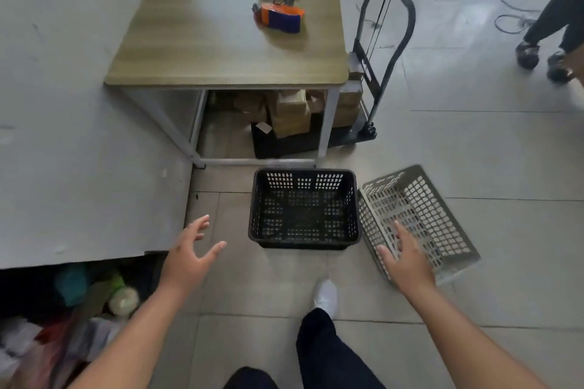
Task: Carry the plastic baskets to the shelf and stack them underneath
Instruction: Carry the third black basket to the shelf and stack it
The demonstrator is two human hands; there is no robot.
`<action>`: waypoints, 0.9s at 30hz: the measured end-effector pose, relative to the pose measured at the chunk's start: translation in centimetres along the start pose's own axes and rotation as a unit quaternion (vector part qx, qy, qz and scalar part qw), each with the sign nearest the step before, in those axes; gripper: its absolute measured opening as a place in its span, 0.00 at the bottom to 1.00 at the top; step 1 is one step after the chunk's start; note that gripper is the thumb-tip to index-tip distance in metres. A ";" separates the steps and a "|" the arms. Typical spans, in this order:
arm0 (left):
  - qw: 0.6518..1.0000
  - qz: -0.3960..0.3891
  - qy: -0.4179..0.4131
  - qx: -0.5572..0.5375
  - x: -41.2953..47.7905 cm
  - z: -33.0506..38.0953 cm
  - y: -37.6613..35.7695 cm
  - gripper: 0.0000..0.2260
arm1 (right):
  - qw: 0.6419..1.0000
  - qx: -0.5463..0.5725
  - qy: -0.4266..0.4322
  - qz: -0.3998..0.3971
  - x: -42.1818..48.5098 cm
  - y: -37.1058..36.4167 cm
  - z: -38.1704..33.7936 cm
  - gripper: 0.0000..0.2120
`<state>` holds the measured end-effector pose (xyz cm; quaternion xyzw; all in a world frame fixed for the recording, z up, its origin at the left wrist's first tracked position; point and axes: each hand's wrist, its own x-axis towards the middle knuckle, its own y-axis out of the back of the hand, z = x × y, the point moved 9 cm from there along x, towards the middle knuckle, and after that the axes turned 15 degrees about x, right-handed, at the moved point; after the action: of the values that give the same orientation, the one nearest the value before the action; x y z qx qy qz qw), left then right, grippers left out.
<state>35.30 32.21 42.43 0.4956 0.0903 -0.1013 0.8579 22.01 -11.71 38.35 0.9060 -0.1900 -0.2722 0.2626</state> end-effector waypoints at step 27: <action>0.993 -0.018 0.110 0.033 37.3 -22.4 -44.2 0.31 | 0.996 -0.011 -0.035 0.087 41.1 -26.0 27.2 0.33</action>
<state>58.38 26.95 -14.97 0.5300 0.1893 -0.0647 0.8241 43.20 -21.34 -12.26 0.8732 -0.2738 -0.2817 0.2884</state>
